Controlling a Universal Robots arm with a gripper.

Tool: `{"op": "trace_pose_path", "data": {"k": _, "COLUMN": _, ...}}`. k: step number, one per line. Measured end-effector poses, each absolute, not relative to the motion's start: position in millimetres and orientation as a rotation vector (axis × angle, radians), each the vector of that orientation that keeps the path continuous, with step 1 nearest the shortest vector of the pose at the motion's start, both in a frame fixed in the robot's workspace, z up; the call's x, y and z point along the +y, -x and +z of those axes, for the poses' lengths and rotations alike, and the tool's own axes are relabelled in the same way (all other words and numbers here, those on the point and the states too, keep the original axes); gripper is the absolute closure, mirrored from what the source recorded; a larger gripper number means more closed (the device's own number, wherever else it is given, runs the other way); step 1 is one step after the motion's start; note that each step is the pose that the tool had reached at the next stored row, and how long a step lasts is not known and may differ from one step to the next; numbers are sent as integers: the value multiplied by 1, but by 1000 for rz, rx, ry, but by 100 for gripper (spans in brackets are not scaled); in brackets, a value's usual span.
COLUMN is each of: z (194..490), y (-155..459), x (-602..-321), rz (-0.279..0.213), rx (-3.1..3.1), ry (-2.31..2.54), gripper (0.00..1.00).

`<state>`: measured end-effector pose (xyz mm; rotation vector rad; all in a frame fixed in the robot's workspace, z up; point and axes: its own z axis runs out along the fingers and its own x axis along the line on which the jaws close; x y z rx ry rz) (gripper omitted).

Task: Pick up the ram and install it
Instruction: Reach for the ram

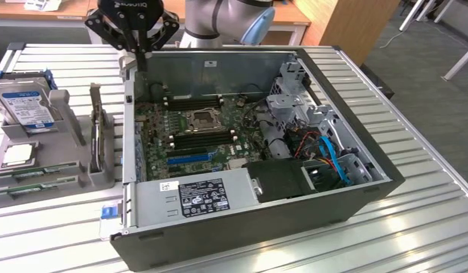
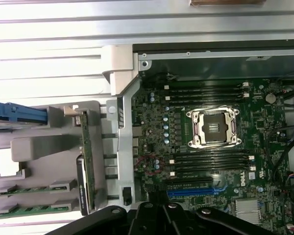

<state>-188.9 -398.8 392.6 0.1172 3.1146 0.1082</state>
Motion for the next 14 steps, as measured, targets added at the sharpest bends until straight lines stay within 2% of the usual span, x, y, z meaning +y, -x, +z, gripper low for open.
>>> {"op": "trace_pose_path", "data": {"k": 14, "z": 392, "y": 220, "x": -399, "rz": 112, "rx": 3115, "ry": -117, "gripper": 90}}
